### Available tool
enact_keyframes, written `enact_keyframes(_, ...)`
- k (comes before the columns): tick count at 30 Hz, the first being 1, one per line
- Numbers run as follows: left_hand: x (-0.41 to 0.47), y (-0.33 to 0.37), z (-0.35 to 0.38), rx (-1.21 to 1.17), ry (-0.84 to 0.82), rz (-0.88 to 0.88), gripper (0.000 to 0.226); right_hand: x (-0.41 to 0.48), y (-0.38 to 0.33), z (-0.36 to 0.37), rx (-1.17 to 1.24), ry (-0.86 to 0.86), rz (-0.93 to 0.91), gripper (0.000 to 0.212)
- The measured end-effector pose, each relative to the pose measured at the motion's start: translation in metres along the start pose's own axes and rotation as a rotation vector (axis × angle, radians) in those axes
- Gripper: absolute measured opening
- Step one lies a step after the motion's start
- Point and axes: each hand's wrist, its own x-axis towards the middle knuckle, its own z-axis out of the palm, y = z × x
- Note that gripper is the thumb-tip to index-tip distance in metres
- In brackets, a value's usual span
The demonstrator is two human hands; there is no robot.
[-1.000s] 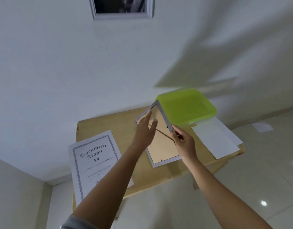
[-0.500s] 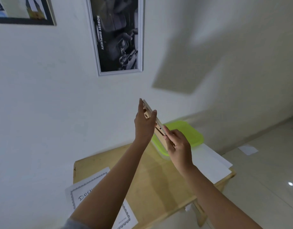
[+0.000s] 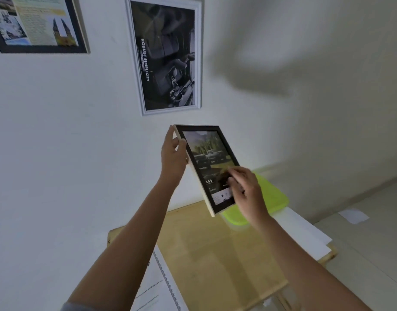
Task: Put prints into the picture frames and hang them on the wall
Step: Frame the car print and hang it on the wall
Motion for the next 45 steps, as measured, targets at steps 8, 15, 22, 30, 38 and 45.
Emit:
enact_keyframes(8, 0.055, -0.004, 0.036, -0.109, 0.053, -0.081, 0.036, 0.097, 0.080, -0.020, 0.462, -0.192, 0.524, 0.036)
enact_keyframes(15, 0.124, 0.000, 0.136, -0.132, 0.096, 0.006, 0.035, 0.183, 0.146, -0.057, 0.759, -0.004, 0.485, 0.037)
enact_keyframes(22, 0.203, 0.041, 0.217, -0.087, 0.002, 0.266, 0.042, 0.321, 0.180, -0.102, 0.798, 0.176, 0.219, 0.032)
enact_keyframes(30, 0.292, 0.121, 0.244, 0.085, 0.010, 0.475, 0.050, 0.455, 0.164, -0.124, 0.913, 0.229, 0.009, 0.036)
enact_keyframes(38, 0.342, 0.168, 0.232, 0.123, 0.099, 0.498, 0.052, 0.533, 0.149, -0.100, 0.880, 0.225, -0.069, 0.035)
enact_keyframes(45, 0.359, 0.171, 0.232, 0.235, 0.120, 0.508, 0.052, 0.545, 0.159, -0.084, 0.846, 0.252, -0.040, 0.036)
